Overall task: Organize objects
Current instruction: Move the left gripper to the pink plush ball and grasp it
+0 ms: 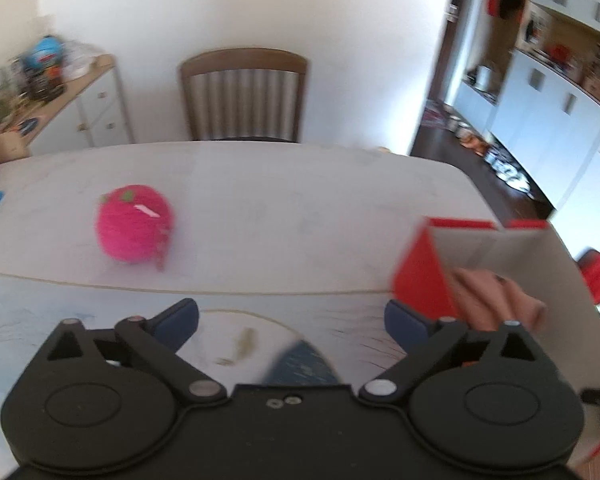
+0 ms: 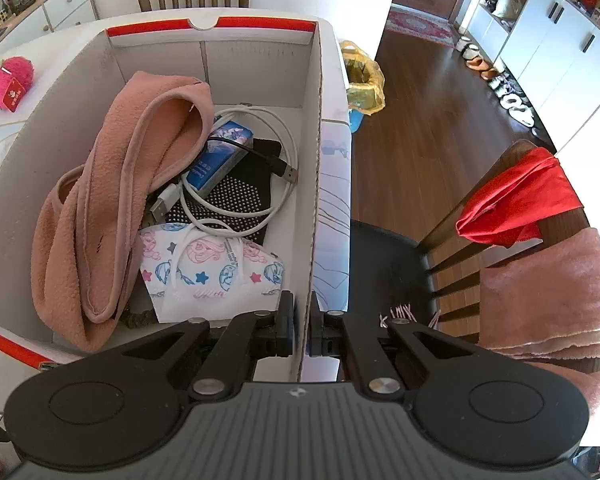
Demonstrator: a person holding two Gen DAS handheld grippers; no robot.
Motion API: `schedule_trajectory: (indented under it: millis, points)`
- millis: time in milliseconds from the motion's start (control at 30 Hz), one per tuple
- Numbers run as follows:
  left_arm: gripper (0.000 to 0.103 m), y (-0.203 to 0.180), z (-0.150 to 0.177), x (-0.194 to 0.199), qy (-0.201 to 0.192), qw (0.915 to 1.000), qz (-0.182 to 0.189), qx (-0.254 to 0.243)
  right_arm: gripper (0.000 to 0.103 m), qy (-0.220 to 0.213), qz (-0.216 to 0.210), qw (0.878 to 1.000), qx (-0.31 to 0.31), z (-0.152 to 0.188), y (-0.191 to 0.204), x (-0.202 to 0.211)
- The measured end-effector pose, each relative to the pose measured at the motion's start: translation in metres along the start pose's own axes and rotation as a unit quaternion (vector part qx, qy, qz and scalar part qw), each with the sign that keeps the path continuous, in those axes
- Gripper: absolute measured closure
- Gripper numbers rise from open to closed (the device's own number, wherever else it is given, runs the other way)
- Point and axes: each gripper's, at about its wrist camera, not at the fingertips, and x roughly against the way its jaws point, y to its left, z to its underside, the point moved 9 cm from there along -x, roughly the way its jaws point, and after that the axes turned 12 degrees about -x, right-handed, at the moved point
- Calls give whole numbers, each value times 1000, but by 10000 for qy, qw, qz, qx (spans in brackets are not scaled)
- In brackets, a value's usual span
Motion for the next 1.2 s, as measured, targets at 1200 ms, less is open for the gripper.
schedule_trajectory:
  millis: [1200]
  points:
    - [5, 169, -23, -168, 580, 9887, -1361, 240, 95, 391, 369, 9984, -191, -6, 1, -9]
